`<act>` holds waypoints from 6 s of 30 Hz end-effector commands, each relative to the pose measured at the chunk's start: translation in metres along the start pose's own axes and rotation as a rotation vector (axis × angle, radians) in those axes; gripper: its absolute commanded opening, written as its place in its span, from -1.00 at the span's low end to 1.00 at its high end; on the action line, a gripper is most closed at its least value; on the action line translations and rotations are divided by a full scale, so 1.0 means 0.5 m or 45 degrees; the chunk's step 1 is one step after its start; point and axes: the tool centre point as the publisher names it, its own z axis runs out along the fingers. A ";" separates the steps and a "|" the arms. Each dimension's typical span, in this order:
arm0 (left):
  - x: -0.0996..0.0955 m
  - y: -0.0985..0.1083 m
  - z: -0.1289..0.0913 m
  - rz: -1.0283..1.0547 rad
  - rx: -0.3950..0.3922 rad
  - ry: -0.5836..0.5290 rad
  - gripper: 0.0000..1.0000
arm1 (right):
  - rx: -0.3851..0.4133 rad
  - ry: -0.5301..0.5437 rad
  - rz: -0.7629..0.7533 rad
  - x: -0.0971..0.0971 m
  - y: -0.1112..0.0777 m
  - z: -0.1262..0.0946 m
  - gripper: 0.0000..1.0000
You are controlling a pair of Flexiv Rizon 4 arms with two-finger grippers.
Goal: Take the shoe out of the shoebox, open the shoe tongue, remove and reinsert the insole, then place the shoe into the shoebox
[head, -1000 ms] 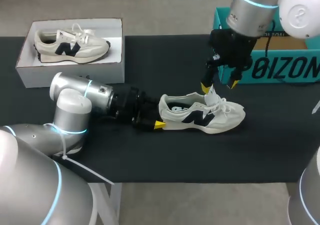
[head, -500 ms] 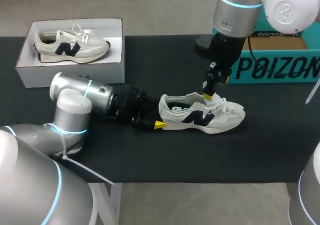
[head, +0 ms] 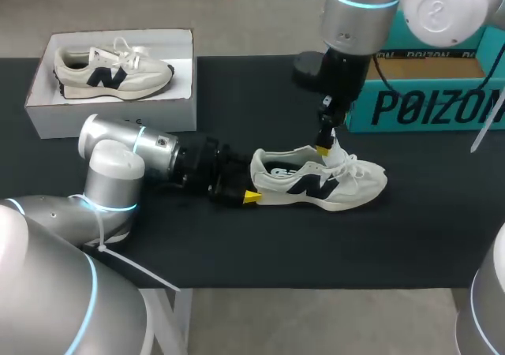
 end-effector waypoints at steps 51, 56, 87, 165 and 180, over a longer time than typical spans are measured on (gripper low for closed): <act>-0.004 0.009 0.001 0.001 0.001 0.003 -1.00 | 0.106 -0.041 -0.230 -0.131 0.112 0.172 -1.00; -0.004 0.009 0.001 0.001 0.001 0.003 -1.00 | 0.105 -0.041 -0.243 -0.113 0.108 0.161 -1.00; -0.004 0.009 0.001 0.001 0.001 0.003 -1.00 | 0.182 -0.057 -0.199 -0.154 0.113 0.294 -1.00; -0.004 0.009 0.001 0.001 0.001 0.003 -1.00 | 0.310 0.011 -0.173 -0.060 0.098 0.367 -1.00; -0.004 0.009 0.001 0.001 0.001 0.003 -1.00 | 0.254 -0.061 -0.103 -0.101 0.091 0.288 -1.00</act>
